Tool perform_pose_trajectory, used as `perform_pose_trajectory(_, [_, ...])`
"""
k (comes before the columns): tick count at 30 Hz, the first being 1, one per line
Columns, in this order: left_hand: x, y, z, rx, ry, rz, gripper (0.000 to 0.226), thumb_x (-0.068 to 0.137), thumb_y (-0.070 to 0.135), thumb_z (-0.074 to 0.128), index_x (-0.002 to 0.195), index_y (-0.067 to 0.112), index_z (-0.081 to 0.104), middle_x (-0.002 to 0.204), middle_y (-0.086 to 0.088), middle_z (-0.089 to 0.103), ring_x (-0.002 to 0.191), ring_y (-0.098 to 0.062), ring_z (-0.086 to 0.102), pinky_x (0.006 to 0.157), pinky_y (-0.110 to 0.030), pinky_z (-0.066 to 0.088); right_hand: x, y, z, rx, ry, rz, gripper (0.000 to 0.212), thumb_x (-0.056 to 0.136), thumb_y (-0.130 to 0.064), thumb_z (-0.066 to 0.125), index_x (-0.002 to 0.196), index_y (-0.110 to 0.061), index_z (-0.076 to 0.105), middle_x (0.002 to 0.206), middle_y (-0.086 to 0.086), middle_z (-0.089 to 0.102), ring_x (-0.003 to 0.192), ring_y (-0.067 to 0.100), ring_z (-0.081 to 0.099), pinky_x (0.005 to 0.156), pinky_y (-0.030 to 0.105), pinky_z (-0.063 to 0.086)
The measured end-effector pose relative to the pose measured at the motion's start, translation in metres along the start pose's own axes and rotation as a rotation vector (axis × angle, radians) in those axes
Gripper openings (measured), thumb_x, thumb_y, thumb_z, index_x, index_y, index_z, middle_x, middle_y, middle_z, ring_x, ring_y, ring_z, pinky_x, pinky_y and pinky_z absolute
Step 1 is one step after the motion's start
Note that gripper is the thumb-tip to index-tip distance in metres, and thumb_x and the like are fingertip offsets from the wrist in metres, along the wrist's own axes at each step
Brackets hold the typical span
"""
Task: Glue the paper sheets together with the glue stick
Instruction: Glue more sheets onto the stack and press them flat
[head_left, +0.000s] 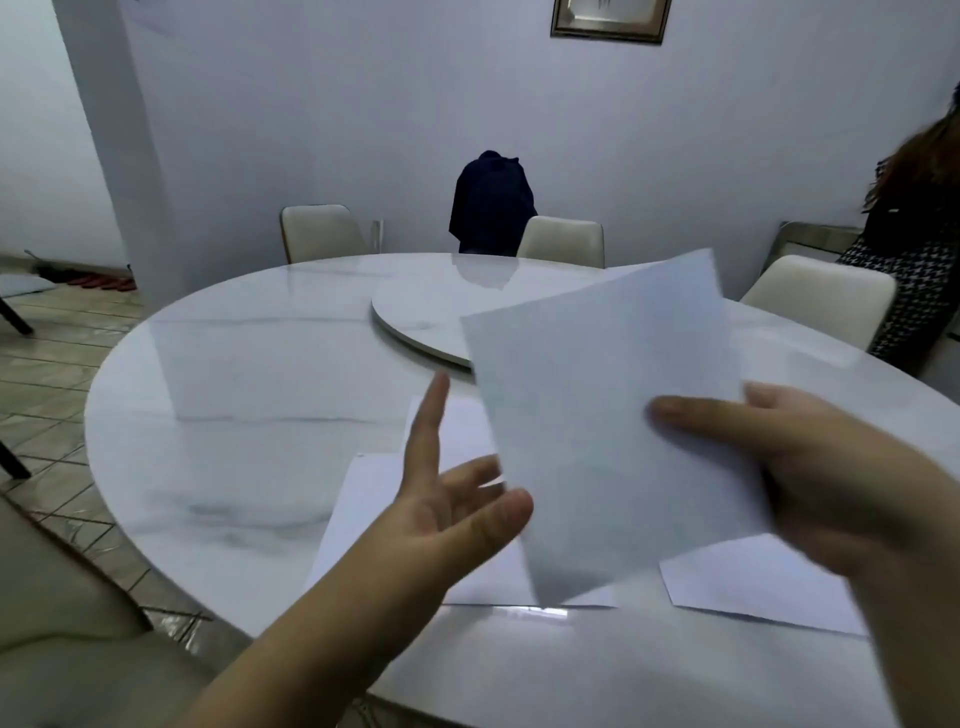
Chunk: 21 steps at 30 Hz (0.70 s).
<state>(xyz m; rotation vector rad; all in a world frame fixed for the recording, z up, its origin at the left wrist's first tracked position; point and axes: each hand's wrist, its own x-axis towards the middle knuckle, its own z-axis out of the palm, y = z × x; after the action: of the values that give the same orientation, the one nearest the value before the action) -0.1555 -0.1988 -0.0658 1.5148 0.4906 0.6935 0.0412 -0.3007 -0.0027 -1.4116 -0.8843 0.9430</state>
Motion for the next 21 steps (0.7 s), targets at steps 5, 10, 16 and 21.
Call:
perform_pose_trajectory(5, [0.005, 0.014, -0.022, 0.068, 0.371, 0.059, 0.086, 0.076, 0.011, 0.071, 0.126, 0.064, 0.025, 0.089, -0.002, 0.076, 0.077, -0.02, 0.074, 0.068, -0.037, 0.059, 0.017, 0.019, 0.037, 0.208, 0.009, 0.004, 0.053, 0.06, -0.02, 0.074, 0.111, -0.007, 0.067, 0.099, 0.011, 0.076, 0.079, 0.024, 0.074, 0.059, 0.03, 0.059])
perform_pose_trajectory(10, [0.007, 0.023, -0.064, 0.088, 0.27, -0.058, 0.053, 0.081, 0.008, 0.065, 0.116, 0.044, 0.05, 0.083, -0.009, 0.076, 0.072, -0.029, 0.073, 0.06, -0.037, 0.06, 0.027, 0.035, 0.032, 0.505, -0.072, -0.013, 0.088, 0.051, -0.014, 0.085, 0.132, -0.024, 0.052, 0.125, 0.011, 0.067, 0.1, 0.026, 0.07, 0.069, 0.038, 0.06])
perform_pose_trajectory(16, [0.014, 0.002, -0.091, 0.469, 0.259, -0.146, 0.005, 0.077, 0.026, 0.073, 0.077, 0.03, 0.073, 0.076, -0.014, 0.057, 0.07, -0.023, 0.051, 0.068, -0.032, 0.037, 0.037, 0.053, 0.029, -0.077, 0.159, -0.078, 0.075, 0.067, 0.002, 0.079, 0.121, -0.045, 0.054, 0.098, 0.013, 0.076, 0.083, 0.033, 0.074, 0.077, 0.049, 0.059])
perform_pose_trajectory(21, [0.015, -0.011, -0.095, 0.581, 0.209, -0.209, 0.018, 0.078, 0.019, 0.073, 0.077, 0.037, 0.073, 0.081, -0.016, 0.062, 0.073, -0.026, 0.06, 0.07, -0.028, 0.041, 0.041, 0.069, 0.023, -0.303, 0.197, 0.012, 0.029, 0.064, -0.009, 0.085, 0.084, -0.027, 0.077, 0.091, 0.011, 0.077, 0.08, 0.027, 0.074, 0.082, 0.042, 0.059])
